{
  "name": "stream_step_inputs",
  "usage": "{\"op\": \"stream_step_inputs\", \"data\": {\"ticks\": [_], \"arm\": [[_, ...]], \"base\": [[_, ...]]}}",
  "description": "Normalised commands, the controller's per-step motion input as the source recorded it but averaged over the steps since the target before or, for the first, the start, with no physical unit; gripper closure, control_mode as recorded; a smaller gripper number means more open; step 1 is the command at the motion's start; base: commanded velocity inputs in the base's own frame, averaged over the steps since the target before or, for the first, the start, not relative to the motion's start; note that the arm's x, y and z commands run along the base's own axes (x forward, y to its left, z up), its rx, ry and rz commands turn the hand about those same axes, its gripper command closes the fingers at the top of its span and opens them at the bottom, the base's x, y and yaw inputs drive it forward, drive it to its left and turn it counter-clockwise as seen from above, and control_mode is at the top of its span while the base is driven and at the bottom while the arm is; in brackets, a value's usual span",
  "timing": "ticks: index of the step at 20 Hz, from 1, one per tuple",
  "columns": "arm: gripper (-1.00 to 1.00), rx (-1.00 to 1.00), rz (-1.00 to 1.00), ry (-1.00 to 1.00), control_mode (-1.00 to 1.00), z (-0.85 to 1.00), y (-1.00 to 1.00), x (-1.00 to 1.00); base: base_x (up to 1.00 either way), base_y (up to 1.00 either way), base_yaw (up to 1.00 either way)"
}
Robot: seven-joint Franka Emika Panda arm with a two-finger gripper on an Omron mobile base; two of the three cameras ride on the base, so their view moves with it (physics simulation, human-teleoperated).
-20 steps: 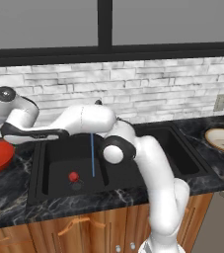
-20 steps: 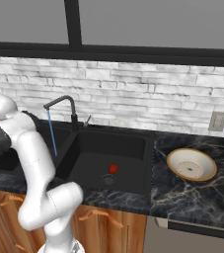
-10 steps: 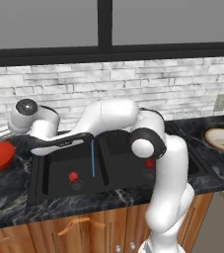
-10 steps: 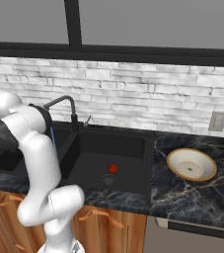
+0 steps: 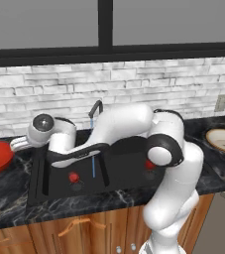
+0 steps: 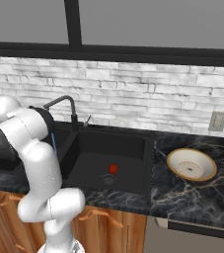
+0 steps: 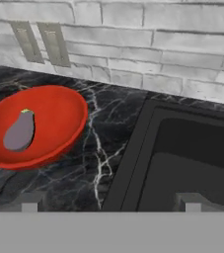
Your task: Pick the bell peppers from the sink and place them in one bowl. Place the eggplant in the other bowl. Then turn off the sink faucet.
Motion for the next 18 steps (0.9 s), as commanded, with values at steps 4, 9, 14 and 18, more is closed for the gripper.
{"op": "stream_step_inputs", "data": {"ticks": [4, 9, 14, 18], "arm": [[-1.0, 0.03, -0.14, 0.09, -1.0, -0.13, -0.67, -0.1], [-1.0, 0.04, -0.12, 0.12, -1.0, -0.09, -0.71, -0.02], [-1.0, 0.03, -0.11, 0.15, -1.0, -0.07, -0.67, 0.0], [-1.0, 0.0, -0.11, 0.17, -1.0, -0.02, -0.59, 0.0]], "base": [[0.0, 0.0, 0.0], [0.0, 0.0, 0.0], [0.0, 0.0, 0.0], [0.0, 0.0, 0.0]]}}
